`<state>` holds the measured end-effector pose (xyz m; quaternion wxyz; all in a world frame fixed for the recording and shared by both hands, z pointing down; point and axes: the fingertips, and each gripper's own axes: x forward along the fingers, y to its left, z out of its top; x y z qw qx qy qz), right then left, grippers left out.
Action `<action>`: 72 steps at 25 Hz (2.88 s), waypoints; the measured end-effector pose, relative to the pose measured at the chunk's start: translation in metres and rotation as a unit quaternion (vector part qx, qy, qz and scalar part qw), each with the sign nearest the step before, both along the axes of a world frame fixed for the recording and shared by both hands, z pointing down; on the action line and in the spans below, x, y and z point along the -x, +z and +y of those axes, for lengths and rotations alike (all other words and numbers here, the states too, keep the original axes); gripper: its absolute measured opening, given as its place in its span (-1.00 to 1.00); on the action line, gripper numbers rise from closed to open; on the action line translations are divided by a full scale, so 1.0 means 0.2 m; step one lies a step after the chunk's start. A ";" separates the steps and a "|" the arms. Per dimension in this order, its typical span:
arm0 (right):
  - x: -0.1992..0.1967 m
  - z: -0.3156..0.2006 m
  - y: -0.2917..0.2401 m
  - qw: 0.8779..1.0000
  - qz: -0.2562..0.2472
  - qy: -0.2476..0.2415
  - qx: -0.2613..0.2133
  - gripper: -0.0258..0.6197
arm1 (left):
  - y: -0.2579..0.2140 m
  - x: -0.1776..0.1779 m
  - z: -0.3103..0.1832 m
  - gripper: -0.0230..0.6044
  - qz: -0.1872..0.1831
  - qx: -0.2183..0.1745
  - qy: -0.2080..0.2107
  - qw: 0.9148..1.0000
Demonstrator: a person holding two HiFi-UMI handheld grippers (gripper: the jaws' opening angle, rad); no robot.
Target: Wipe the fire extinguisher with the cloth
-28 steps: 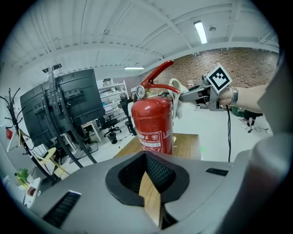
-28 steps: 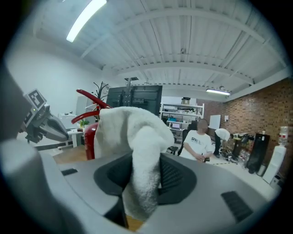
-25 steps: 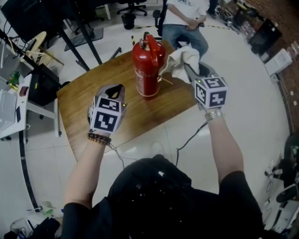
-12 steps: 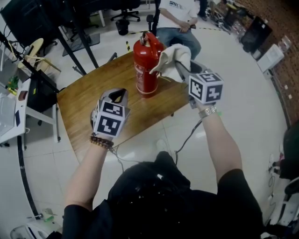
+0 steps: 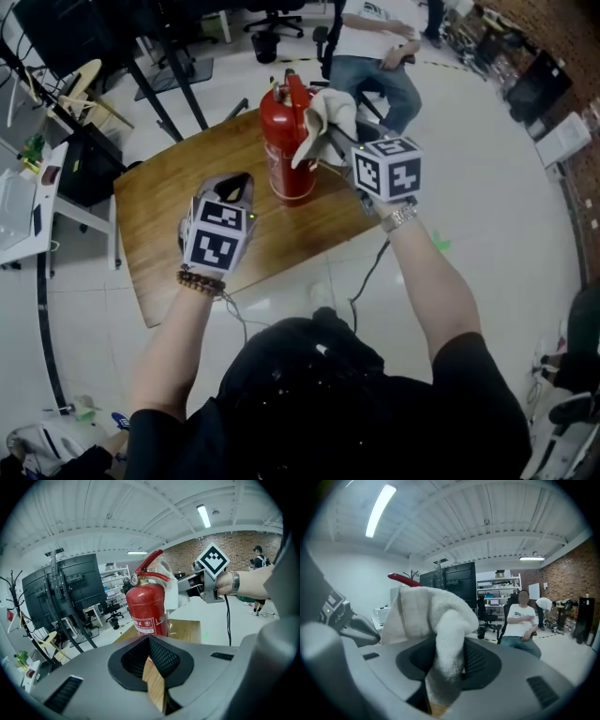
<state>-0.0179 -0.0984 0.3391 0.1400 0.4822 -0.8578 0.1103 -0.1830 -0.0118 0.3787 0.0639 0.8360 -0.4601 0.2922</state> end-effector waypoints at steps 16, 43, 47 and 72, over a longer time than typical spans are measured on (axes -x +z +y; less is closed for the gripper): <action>-0.02 -0.07 0.53 0.997 0.004 -0.042 0.070 -0.42 | 0.23 -0.10 -0.14 -0.93 -0.022 0.049 -0.039 0.998; -0.03 -0.11 1.19 0.981 0.060 -0.056 0.173 -0.43 | 0.54 -0.19 -0.21 -0.93 -0.043 0.115 -0.069 0.990; -0.04 -0.11 1.27 0.977 0.075 -0.063 0.189 -0.43 | 0.57 -0.20 -0.20 -0.93 -0.045 0.125 -0.079 0.988; -0.02 -0.18 1.56 0.951 0.153 -0.119 0.239 -0.43 | 0.67 -0.36 -0.17 -0.93 -0.060 0.167 -0.101 0.979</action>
